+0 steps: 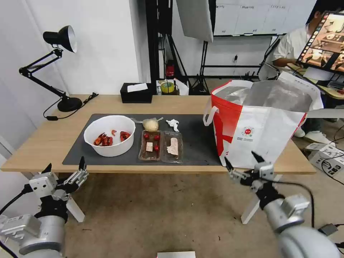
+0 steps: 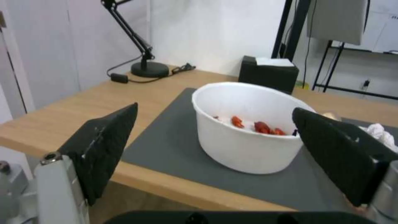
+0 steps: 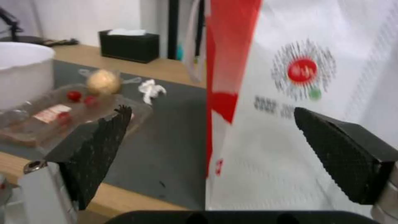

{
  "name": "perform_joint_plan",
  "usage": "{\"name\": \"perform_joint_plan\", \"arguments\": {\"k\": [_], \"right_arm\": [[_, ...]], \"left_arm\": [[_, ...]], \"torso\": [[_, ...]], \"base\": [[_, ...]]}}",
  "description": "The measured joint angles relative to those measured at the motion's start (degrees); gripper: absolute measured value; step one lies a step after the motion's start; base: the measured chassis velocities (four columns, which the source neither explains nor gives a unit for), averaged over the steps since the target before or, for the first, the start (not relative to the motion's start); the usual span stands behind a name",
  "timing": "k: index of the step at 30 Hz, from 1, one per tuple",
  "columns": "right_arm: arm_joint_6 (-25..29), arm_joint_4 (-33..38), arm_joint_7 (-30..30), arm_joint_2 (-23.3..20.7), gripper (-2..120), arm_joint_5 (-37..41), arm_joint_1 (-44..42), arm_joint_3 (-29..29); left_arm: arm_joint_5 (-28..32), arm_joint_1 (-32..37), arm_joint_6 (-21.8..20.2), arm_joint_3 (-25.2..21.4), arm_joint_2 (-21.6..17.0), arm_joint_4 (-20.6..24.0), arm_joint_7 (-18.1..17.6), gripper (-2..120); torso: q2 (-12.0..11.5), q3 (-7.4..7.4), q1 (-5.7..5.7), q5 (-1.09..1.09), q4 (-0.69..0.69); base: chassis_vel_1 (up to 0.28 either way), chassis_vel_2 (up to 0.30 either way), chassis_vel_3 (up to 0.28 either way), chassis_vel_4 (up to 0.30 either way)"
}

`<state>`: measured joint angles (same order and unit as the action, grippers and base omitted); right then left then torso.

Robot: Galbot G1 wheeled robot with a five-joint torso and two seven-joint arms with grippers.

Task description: Pick up the trash from the table and place it into the takeout bag.

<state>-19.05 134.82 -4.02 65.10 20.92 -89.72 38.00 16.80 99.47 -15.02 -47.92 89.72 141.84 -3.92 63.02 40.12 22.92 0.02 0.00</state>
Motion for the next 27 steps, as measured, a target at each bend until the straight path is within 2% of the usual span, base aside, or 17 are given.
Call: {"name": "perform_joint_plan", "arguments": {"k": [1, 2, 7, 15, 27], "right_arm": [[-2.59, 0.37, -0.71, -2.73, 100, 2.99, 1.94, 0.90], [-3.85, -0.26, -1.32, -3.41, 100, 4.33, 2.64, 0.55], [-4.14, -1.28, -1.55, -3.27, 100, 4.62, 2.68, 0.04], [1.23, -4.58, -1.93, -1.73, 100, 4.37, 1.99, -1.34], [4.65, -6.31, -2.46, -0.55, 100, 3.49, 1.48, -2.25]], "left_arm": [[-0.08, 0.02, 0.00, 0.15, 0.04, -0.22, 0.23, 100], [-0.32, 0.09, 0.02, 0.40, 0.10, -0.45, 0.45, 100], [-1.16, 0.19, 0.41, 1.00, 0.20, -1.00, 0.76, 100], [-3.03, 0.48, 3.85, 2.92, 0.67, -3.44, 1.32, 100], [-4.32, 0.62, 8.14, 4.01, 1.05, -5.67, 1.90, 100]], "torso": [[0.00, 0.00, 0.01, -0.04, 0.02], [0.00, 0.00, 0.01, -0.02, 0.02], [0.00, -0.01, 0.00, -0.02, -0.01], [-0.01, -0.01, 0.00, -0.02, 0.00], [0.00, -0.01, 0.00, -0.02, 0.00]], "base": [[0.000, 0.000, 0.000, 0.000], [0.000, 0.000, 0.000, 0.000], [0.000, 0.000, 0.000, 0.000], [0.000, 0.000, 0.000, 0.000], [0.000, 0.000, 0.000, 0.000]]}}
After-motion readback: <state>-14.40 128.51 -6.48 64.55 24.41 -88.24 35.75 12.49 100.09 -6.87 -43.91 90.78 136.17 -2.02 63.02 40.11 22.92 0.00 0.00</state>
